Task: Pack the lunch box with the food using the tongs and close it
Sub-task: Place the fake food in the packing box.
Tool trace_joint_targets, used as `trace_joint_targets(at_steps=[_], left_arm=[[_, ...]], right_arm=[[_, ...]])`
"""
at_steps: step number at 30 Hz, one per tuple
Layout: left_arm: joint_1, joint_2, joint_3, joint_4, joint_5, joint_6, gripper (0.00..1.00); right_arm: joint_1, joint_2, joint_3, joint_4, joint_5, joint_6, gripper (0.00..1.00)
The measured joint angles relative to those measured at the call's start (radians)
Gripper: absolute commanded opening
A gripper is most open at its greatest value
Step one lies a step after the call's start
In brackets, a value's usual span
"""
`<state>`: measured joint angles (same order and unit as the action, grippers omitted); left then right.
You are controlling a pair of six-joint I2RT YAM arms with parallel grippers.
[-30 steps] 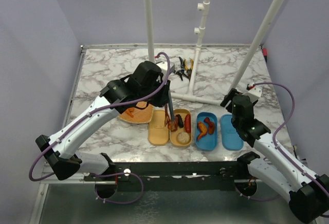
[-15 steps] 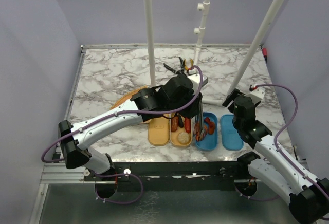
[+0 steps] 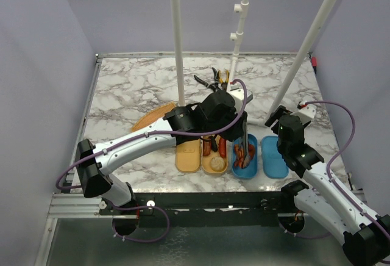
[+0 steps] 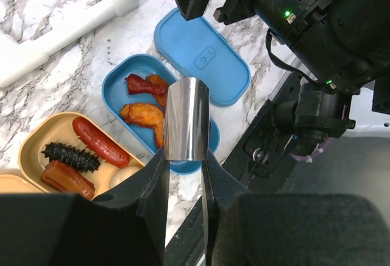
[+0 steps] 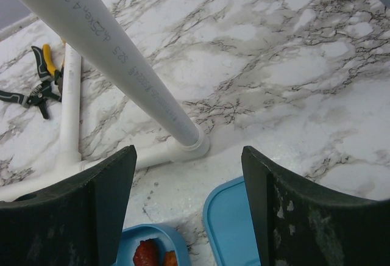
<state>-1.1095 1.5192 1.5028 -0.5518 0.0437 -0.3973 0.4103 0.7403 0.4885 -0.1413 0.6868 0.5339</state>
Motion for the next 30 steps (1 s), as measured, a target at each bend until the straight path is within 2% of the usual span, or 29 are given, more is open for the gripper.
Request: trace_joint_targets(at_steps=[7,13,30], left_arm=[[-0.002,0.04,0.0,0.013,0.029,-0.002,0.25],[-0.005,0.063,0.0,0.013,0.047,0.002,0.38],[0.01,0.063,0.0,0.027,0.031,0.017,0.34]], right_arm=[[0.0,0.001,0.0,-0.01,0.0,0.0,0.75],[0.0,0.006,0.0,-0.01,0.0,0.0,0.75],[0.0,0.012,-0.002,-0.01,0.0,0.0,0.75]])
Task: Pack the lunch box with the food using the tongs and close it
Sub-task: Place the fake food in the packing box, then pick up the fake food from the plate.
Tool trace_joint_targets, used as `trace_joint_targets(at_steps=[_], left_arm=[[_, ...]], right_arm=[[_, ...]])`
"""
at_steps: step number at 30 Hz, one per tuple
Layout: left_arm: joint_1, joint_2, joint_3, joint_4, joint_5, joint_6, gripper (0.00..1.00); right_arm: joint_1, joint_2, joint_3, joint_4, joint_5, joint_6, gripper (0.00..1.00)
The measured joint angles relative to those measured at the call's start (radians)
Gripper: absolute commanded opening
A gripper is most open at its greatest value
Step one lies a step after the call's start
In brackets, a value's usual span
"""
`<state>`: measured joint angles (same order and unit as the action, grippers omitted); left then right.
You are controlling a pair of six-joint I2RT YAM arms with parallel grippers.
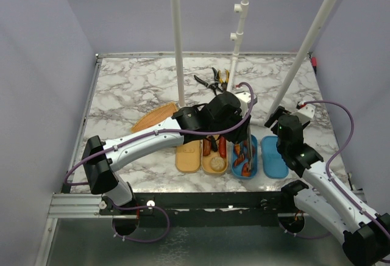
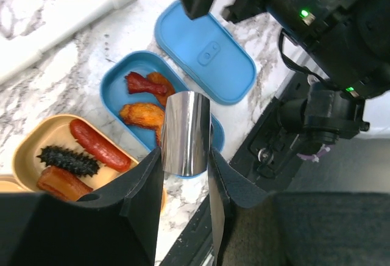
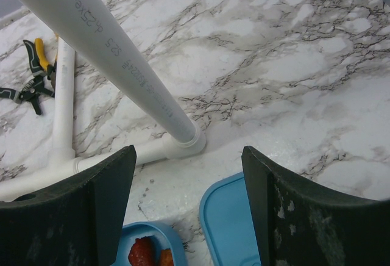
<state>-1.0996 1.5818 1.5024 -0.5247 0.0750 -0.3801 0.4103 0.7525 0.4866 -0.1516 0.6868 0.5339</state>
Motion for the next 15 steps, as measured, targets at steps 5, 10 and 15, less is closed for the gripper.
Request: trace_joint_targets(at_steps=[5,10,15], left_arm=[[0.06,-0.015,0.001,-0.012,-0.011,0.003,0.34],[0.126,-0.063,0.006,-0.058,-0.032,0.023,0.33],[0.18,-0.12,0.018,-0.11,-0.067,0.045,0.33]], right_arm=[[0.0,0.0,-0.001,0.0,0.0,0.0,0.75],[0.0,0.0,-0.004,0.0,0.0,0.0,0.75],[0.0,0.0,-0.005,0.0,0.0,0.0,0.75]])
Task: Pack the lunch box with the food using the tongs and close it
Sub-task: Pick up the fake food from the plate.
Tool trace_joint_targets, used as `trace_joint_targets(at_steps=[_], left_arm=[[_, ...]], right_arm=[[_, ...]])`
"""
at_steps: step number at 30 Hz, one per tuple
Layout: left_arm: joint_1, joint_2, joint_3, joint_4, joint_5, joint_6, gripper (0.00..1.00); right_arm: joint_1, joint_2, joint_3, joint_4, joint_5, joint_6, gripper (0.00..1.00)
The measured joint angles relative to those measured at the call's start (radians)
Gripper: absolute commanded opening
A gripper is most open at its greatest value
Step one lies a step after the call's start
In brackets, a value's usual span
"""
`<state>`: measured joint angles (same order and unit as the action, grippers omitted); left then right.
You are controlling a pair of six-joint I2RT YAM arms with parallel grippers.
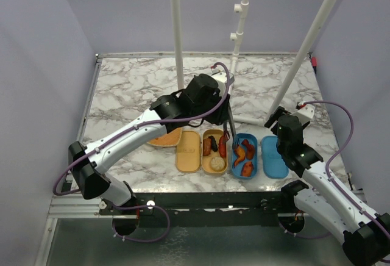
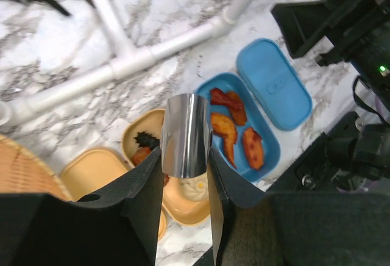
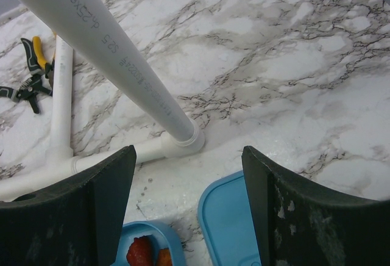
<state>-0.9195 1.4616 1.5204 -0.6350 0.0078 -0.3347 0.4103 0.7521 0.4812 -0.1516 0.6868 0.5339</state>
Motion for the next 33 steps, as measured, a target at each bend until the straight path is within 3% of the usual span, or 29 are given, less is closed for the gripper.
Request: trace_joint_targets(at_steps=[19,33], left_arm=[[0.259,-0.129,0.018,-0.243,-0.271,0.071,0.31],[0.448,-0.224,-0.174,-0.242,-0.303,0.075,0.33]], right_arm=[[0.0,0.0,0.0,0.0,0.0,0.0,0.75],[0.0,0.0,-0.01,0.0,0.0,0.0,0.75]])
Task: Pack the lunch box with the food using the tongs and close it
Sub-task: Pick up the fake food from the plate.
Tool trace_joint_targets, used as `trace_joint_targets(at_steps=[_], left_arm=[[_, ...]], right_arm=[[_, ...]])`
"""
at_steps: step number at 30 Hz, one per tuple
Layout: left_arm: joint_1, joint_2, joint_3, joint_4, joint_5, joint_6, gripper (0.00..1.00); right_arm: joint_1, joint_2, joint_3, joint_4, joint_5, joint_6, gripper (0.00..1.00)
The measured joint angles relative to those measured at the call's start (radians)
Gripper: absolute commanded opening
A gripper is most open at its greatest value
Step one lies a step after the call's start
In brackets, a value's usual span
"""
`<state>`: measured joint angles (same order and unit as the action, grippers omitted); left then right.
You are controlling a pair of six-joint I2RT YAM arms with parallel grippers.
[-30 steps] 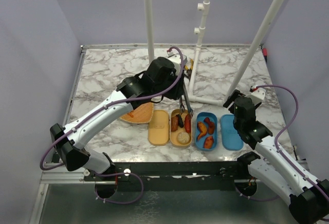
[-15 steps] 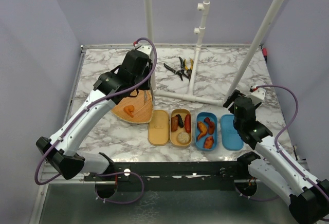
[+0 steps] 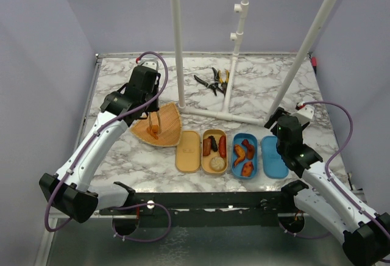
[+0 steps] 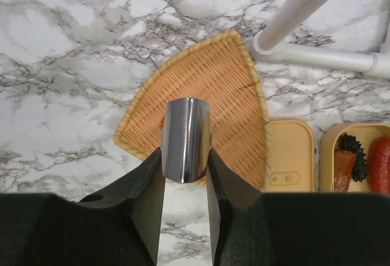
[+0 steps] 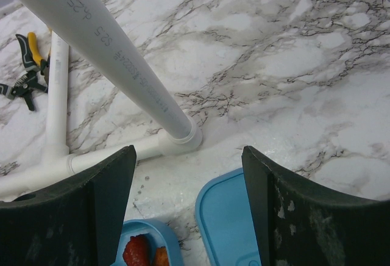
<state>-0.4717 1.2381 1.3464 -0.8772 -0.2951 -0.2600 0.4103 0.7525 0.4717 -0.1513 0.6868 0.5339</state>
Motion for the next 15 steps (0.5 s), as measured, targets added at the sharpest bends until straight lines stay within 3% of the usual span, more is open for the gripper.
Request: trace_joint_targets(at_steps=[15], left_arm=[[0.041,-0.024,-0.032,0.03,0.002,0.011,0.35]], right_arm=[[0.0,0.0,-0.002,0.0,0.0,0.0,0.75]])
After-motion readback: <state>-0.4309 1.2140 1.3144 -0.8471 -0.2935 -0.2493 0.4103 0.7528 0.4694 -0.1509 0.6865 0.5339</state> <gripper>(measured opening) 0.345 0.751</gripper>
